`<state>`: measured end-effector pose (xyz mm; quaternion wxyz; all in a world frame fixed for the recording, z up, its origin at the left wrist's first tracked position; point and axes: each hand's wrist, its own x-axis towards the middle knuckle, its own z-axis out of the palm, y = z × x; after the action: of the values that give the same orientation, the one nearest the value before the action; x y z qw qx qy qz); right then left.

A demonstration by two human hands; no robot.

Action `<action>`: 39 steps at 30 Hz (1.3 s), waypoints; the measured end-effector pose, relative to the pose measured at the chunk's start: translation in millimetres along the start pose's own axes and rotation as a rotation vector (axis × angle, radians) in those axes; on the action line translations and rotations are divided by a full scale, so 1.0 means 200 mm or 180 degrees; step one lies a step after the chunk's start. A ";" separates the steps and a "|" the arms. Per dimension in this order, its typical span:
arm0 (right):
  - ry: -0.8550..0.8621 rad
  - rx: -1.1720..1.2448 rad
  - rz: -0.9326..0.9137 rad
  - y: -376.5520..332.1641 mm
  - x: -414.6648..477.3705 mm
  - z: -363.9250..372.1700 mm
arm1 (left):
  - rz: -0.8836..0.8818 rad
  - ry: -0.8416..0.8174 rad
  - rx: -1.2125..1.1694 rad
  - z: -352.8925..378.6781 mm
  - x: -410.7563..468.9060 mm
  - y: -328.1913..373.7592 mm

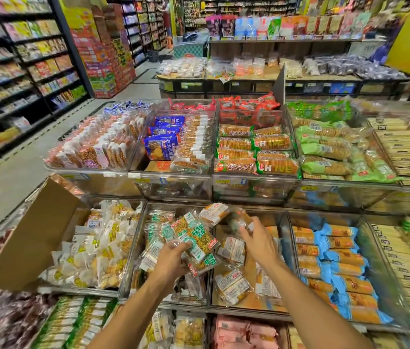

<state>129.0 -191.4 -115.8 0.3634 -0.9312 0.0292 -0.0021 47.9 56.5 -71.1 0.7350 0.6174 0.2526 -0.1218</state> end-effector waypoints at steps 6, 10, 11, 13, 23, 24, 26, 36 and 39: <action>0.0040 0.1894 0.1121 0.06 -0.06 -0.04 | 0.0022 -0.0043 0.0012 0.07 0.01 0.02; -0.0138 0.2454 0.1354 0.13 -0.11 -0.01 | 0.0041 -0.0073 0.0119 0.12 0.02 0.01; -0.0163 0.2445 0.1389 0.14 -0.12 0.00 | 0.0046 -0.0102 0.0136 0.13 0.03 0.00; -0.0197 0.2451 0.1514 0.13 -0.14 0.00 | 0.0022 -0.0180 0.0107 0.14 0.03 0.00; -0.0416 0.2235 0.1499 0.18 -0.19 -0.02 | -0.0071 -0.0350 -0.0370 0.15 0.07 -0.02; -0.0317 0.2068 0.1459 0.18 -0.19 -0.02 | -0.0075 -0.0361 -0.0376 0.15 0.08 -0.02; -0.0163 0.2099 0.1445 0.18 -0.20 -0.04 | -0.0072 -0.0464 -0.0350 0.14 0.09 -0.02; -0.0017 0.3272 0.1527 0.17 -0.37 -0.16 | -0.0022 -0.0995 -0.0183 0.20 0.08 -0.06; 0.0044 0.3538 0.1511 0.15 -0.48 -0.17 | 0.0008 -0.1213 -0.0260 0.21 0.08 -0.07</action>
<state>30.6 -230.9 -110.6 0.7858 -0.5699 0.2331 0.0581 64.5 16.0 -86.3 0.7941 0.5531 0.1129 -0.2252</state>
